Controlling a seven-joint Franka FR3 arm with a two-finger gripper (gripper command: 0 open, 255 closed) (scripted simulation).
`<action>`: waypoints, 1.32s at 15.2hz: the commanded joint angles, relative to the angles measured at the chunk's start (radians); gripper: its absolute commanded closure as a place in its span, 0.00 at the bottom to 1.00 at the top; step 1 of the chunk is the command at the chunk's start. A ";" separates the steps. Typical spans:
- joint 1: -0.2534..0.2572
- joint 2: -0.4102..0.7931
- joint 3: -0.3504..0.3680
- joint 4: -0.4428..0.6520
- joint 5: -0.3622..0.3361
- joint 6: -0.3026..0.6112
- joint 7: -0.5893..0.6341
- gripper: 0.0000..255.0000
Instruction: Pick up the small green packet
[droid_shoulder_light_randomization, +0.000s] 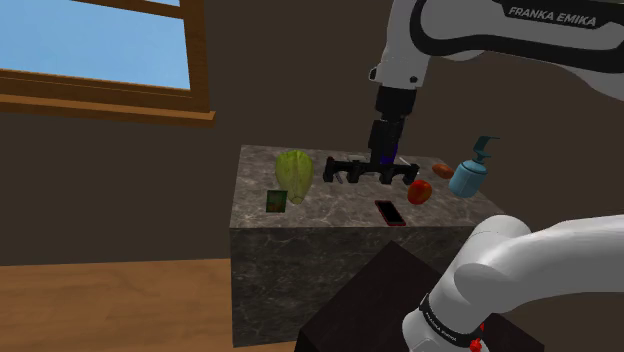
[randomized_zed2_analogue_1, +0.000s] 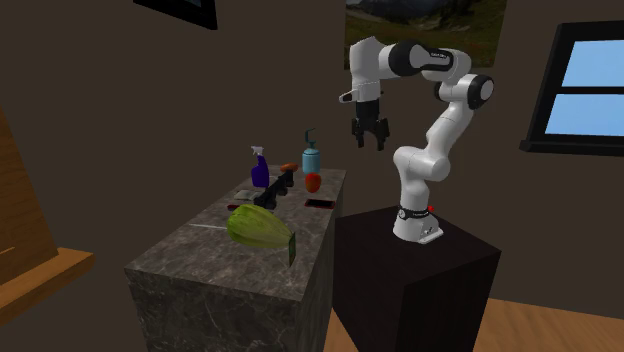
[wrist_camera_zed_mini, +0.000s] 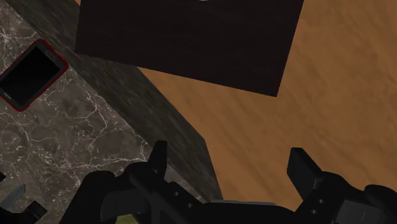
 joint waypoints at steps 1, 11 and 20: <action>0.000 0.000 0.000 0.000 0.000 0.000 0.000 0.00; 0.049 0.269 -0.083 -0.028 -0.065 0.332 -0.322 0.00; 0.093 0.582 -0.118 0.078 -0.061 0.573 -0.589 0.00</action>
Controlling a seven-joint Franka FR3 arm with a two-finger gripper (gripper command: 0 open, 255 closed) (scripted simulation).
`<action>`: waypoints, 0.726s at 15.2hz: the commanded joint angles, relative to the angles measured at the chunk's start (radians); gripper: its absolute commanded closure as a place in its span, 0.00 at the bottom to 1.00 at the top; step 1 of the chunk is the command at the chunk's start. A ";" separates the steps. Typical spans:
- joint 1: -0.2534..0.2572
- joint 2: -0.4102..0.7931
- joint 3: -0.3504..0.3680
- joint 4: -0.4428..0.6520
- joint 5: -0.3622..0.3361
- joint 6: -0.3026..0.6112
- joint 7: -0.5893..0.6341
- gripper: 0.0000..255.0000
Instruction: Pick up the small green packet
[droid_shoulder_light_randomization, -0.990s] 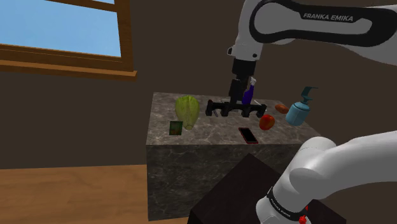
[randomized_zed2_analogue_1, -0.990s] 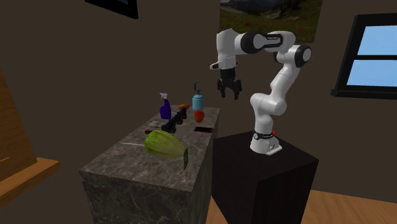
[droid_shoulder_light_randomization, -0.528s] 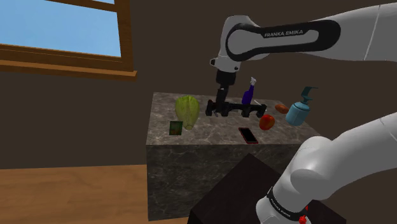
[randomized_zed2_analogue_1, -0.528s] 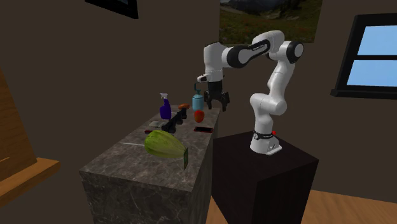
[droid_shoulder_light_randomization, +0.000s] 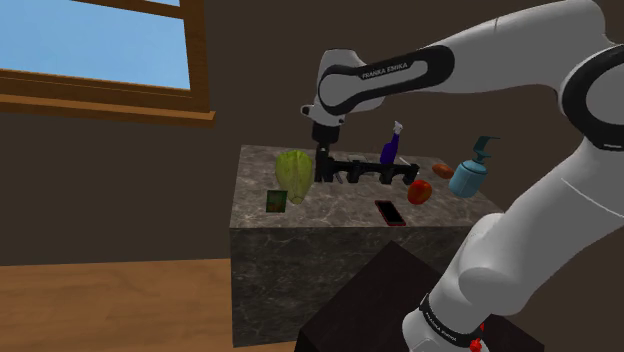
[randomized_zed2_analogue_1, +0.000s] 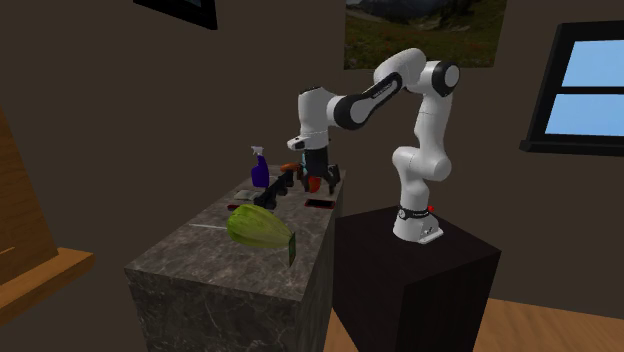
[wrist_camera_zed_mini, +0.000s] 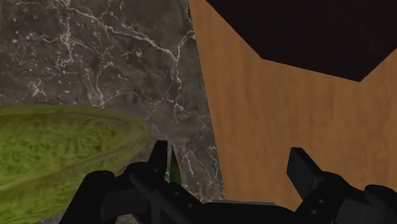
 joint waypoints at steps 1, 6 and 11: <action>0.007 0.071 -0.005 0.032 0.005 0.048 -0.064 0.00; 0.024 0.251 0.002 0.142 0.025 0.137 -0.202 0.00; 0.029 0.372 0.017 0.222 0.036 0.191 -0.285 0.00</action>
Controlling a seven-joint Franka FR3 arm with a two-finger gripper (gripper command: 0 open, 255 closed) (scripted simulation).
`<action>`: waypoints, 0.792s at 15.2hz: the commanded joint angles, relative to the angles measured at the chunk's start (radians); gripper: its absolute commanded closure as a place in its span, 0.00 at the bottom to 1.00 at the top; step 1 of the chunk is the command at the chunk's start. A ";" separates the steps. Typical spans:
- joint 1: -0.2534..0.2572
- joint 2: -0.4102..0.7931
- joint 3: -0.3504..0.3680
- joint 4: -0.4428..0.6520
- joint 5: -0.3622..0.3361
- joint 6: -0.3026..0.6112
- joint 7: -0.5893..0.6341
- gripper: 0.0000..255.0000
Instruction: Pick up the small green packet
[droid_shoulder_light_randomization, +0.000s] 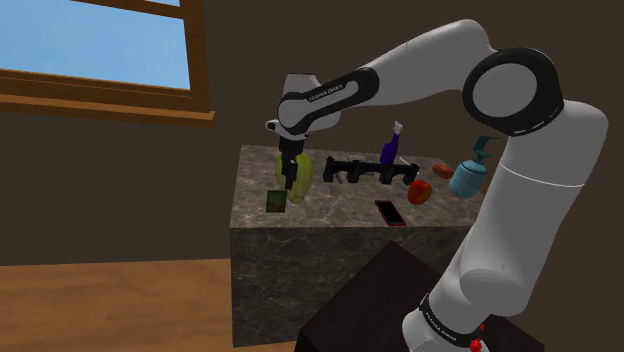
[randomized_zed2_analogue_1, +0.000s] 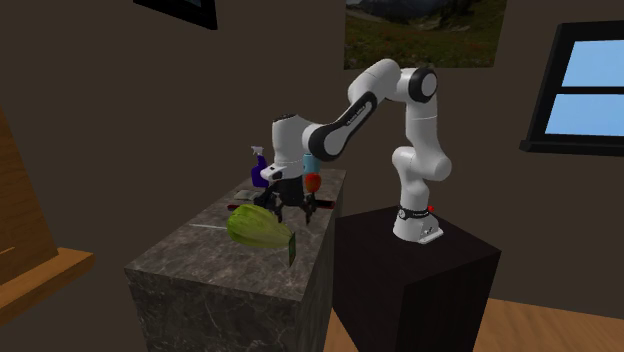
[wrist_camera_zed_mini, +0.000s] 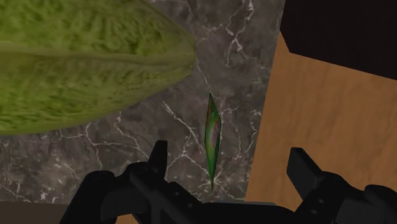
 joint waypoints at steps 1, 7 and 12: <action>0.000 0.020 0.002 -0.001 0.002 0.023 -0.011 0.00; 0.000 0.061 0.003 -0.028 0.008 0.090 -0.017 0.00; -0.001 0.058 0.003 -0.031 0.008 0.091 -0.018 1.00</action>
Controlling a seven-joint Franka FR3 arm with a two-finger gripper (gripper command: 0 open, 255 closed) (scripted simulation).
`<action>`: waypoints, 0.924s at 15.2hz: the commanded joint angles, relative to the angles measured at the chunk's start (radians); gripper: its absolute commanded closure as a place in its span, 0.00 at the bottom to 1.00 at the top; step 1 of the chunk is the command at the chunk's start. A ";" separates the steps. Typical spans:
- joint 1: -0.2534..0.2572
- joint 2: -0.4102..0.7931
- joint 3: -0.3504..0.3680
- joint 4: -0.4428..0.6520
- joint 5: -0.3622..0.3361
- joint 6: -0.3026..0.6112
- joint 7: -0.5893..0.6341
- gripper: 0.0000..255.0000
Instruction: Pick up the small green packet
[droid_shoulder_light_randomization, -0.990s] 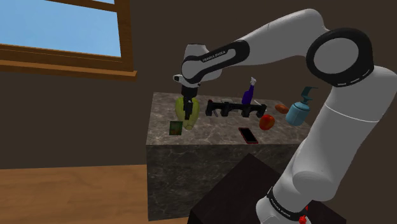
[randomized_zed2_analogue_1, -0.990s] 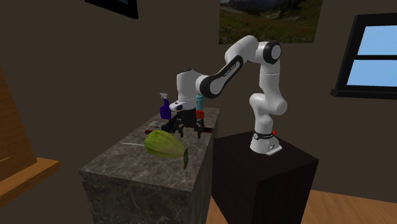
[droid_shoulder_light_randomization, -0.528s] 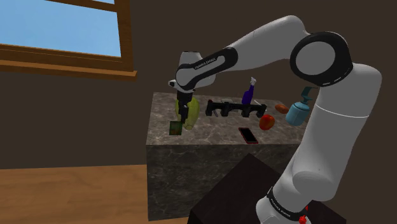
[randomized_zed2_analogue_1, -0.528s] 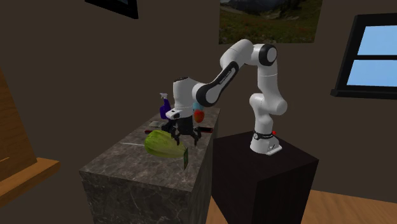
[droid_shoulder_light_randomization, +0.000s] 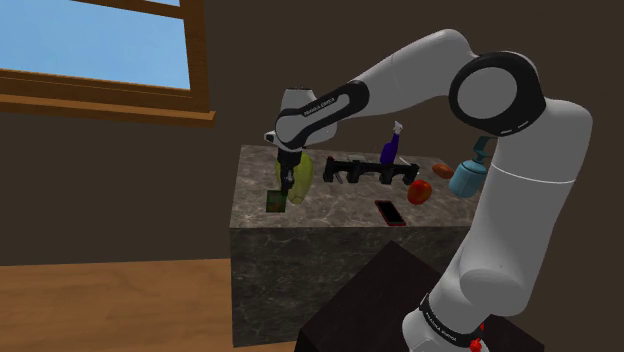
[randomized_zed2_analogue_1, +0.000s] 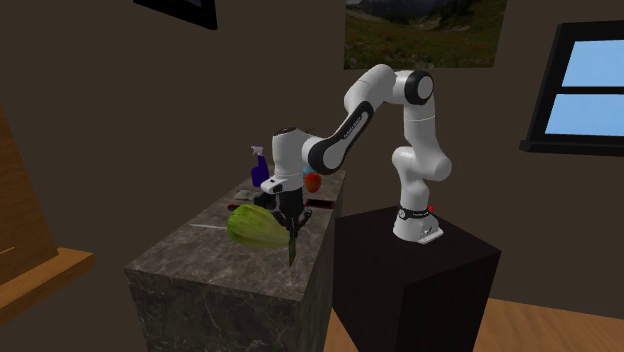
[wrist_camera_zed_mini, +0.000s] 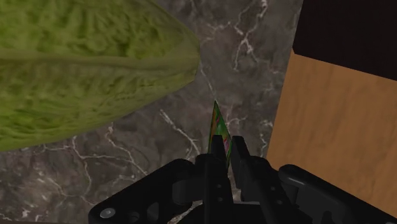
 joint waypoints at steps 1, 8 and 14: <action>0.000 0.000 0.000 0.000 0.000 0.000 0.000 1.00; 0.001 -0.013 0.000 0.012 -0.002 -0.025 0.003 1.00; 0.001 -0.054 -0.002 0.044 -0.008 -0.098 0.010 1.00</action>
